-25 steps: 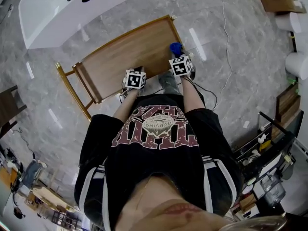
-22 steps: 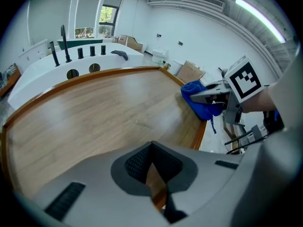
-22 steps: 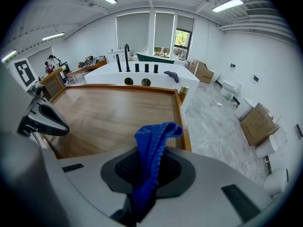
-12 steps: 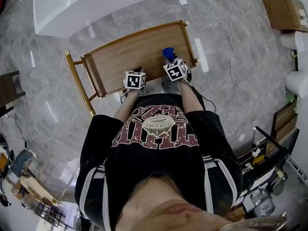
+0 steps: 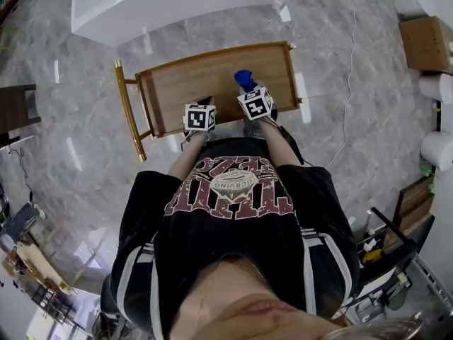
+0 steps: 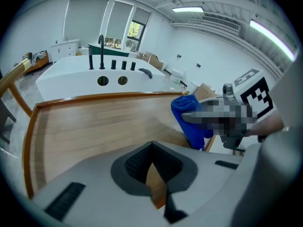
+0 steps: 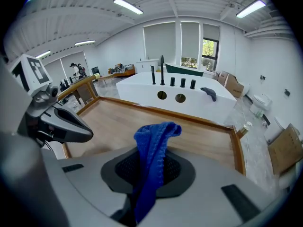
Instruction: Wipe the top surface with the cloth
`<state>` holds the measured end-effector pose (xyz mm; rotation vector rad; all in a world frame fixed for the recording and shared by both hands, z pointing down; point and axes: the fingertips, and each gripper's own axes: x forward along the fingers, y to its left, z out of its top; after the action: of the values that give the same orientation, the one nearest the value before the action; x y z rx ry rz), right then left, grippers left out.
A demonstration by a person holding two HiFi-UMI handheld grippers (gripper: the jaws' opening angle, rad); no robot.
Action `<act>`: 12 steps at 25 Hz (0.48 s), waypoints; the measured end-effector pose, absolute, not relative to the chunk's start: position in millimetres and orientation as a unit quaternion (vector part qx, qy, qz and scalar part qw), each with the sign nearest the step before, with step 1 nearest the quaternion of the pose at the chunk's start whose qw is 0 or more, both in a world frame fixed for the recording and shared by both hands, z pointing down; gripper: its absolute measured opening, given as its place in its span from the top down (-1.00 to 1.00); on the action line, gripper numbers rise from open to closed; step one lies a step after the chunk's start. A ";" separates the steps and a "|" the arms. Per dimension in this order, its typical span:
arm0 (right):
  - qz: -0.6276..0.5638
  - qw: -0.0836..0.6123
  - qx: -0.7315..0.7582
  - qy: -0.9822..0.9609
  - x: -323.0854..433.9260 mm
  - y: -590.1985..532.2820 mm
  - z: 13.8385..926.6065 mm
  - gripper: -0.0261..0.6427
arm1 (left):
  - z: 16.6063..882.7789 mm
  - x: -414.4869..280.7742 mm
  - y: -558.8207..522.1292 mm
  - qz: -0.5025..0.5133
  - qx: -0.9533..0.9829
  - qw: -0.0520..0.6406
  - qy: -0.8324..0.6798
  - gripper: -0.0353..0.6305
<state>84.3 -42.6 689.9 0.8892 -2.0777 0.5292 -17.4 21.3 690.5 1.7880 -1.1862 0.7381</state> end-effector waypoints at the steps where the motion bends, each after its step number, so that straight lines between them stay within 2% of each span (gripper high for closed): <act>1: 0.206 0.393 0.349 -0.825 77.1 -42.9 685.4 0.73 | 686.5 -20.4 18.9 0.289 0.716 0.420 -0.478 0.75; 12: 0.155 0.309 0.349 -0.871 30.1 -59.8 615.4 0.73 | 634.0 -30.9 -8.0 0.238 0.742 0.373 -0.504 0.75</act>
<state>30.1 -59.8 615.4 0.9234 -2.3013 0.4108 -30.9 -8.0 634.0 1.9003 -1.2916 0.6087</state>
